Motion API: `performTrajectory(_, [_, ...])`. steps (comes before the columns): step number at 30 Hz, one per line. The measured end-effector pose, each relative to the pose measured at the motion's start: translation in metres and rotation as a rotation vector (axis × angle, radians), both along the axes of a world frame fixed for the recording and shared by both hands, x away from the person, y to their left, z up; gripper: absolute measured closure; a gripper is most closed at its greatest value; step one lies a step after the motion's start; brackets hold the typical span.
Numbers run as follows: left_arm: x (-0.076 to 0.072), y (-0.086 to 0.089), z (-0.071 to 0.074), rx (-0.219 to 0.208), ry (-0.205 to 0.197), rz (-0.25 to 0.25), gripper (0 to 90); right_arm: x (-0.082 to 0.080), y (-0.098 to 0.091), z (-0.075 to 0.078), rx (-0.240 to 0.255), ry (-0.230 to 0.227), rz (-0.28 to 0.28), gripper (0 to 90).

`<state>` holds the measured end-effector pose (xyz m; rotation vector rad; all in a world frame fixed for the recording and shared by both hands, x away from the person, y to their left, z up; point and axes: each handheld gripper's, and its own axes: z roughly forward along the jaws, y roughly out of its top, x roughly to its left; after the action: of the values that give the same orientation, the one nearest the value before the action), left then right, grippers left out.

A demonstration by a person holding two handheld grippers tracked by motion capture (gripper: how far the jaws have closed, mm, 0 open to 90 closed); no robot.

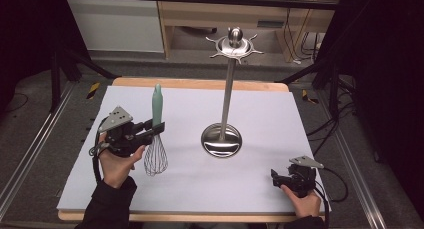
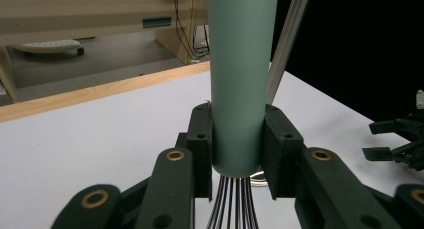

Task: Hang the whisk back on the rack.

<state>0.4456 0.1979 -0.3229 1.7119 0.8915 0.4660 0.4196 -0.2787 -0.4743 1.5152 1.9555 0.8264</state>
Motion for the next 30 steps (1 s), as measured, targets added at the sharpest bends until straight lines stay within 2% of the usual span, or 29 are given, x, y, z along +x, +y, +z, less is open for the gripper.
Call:
performTrajectory(9, [0.003,-0.015,0.019,-0.002,-0.031,-0.029,68.9,0.000,0.000,0.000,0.003,-0.001,-0.002,9.4])
performTrajectory(30, [0.010,-0.049,0.057,0.056,-0.084,-0.054,68.9,0.001,-0.001,0.001,0.012,-0.004,0.000,9.4])
